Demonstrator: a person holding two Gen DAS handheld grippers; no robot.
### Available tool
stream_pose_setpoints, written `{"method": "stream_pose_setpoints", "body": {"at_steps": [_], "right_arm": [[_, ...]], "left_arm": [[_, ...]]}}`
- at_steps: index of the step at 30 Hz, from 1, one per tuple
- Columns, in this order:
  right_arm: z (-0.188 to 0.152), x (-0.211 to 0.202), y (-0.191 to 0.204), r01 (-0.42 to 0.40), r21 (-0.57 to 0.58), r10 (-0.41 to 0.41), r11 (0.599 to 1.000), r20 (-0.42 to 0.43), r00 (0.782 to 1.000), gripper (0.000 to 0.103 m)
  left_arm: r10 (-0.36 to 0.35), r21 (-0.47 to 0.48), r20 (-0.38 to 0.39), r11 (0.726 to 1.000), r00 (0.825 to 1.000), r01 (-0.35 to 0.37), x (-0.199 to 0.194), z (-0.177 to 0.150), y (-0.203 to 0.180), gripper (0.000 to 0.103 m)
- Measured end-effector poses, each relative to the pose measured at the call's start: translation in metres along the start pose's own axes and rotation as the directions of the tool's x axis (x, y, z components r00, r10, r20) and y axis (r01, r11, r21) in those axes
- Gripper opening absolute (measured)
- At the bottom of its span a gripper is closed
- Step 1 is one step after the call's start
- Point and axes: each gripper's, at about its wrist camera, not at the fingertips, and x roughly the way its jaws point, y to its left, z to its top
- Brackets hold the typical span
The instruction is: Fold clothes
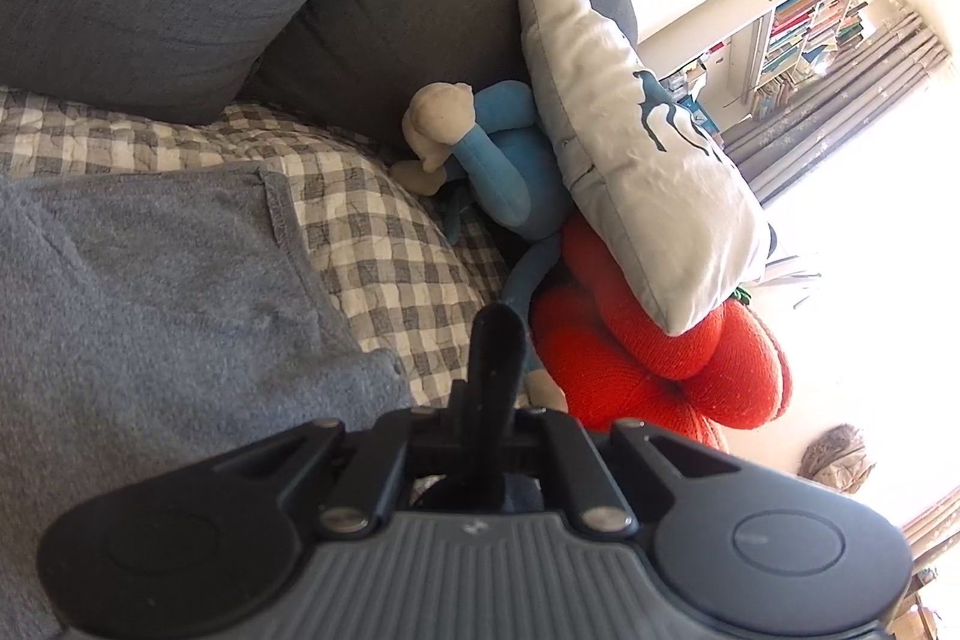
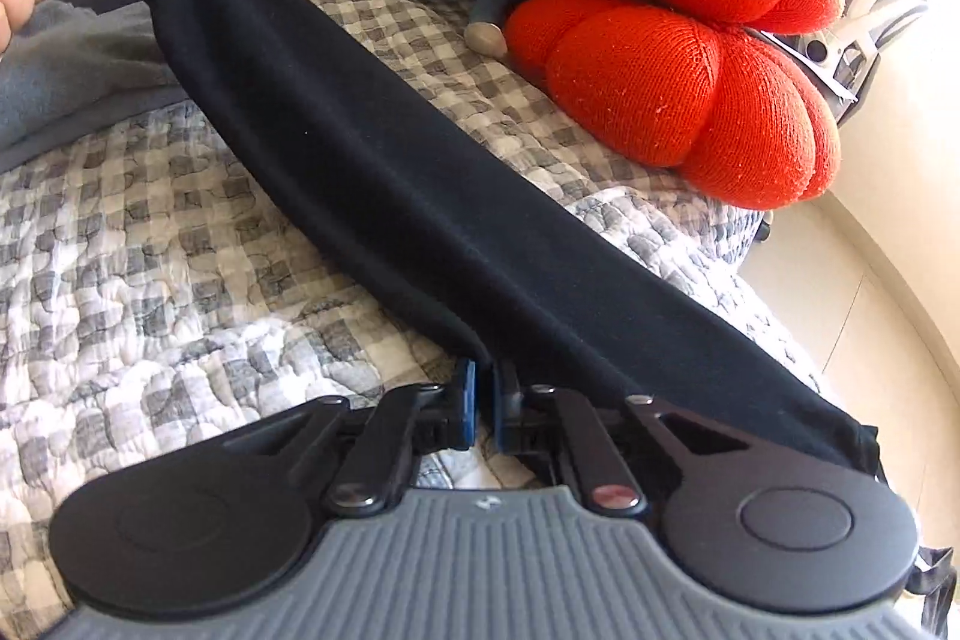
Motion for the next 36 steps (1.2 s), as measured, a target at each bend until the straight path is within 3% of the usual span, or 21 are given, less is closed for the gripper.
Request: {"method": "stream_pose_setpoints", "body": {"at_steps": [4,9,10,14,18,20,24,26,29,33,36], "right_arm": [[0.003,-0.03,-0.012,-0.098,0.174,0.083,0.98,0.095,0.992,0.006],[-0.005,0.001,-0.003,-0.07,0.221,0.075,0.973,-0.015,0.997,0.009],[-0.007,0.003,0.0,-0.07,0.229,0.074,0.971,-0.008,0.997,0.017],[-0.017,-0.009,-0.006,-0.065,0.304,0.059,0.95,0.029,0.998,0.023],[-0.033,-0.024,-0.026,-0.083,0.422,0.071,0.903,0.045,0.996,0.03],[-0.042,-0.031,-0.036,-0.092,0.478,0.076,0.874,0.053,0.996,0.041],[-0.059,-0.046,-0.056,-0.11,0.584,0.085,0.804,0.071,0.994,0.044],[-0.075,-0.045,-0.069,-0.139,0.66,0.116,0.738,0.079,0.99,0.041],[-0.085,-0.065,-0.083,-0.218,0.728,0.14,0.65,0.167,0.976,0.043],[-0.079,-0.089,-0.09,-0.243,0.71,0.07,0.661,0.264,0.962,0.043],[-0.085,-0.071,-0.095,-0.24,0.736,0.083,0.633,0.244,0.966,0.044]], "left_arm": [[0.011,-0.01,0.01,1.0,1.0,-0.011,0.006,0.004,0.0,0.004],[0.038,-0.026,0.007,0.999,0.999,-0.038,0.009,0.004,0.003,0.004],[0.043,-0.028,0.007,0.999,0.999,-0.043,0.009,0.005,0.003,0.004],[0.045,-0.023,0.025,0.999,0.999,-0.044,0.006,0.006,0.003,0.004],[0.045,-0.013,0.024,0.999,0.999,-0.044,0.01,0.005,0.002,0.004],[0.048,-0.016,0.018,0.999,0.999,-0.047,0.011,0.005,0.003,0.004],[0.037,-0.018,0.019,0.999,0.999,-0.037,0.01,0.004,0.001,0.004],[0.038,-0.015,0.021,0.999,0.999,-0.037,0.009,0.004,0.0,0.004],[0.062,-0.009,0.027,0.998,0.998,-0.062,0.008,0.005,-0.001,0.004],[0.087,0.047,0.053,0.995,0.995,-0.09,0.003,0.003,-0.014,0.004],[0.06,0.039,0.066,0.997,0.996,-0.063,-0.001,0.003,-0.019,0.004]]}}
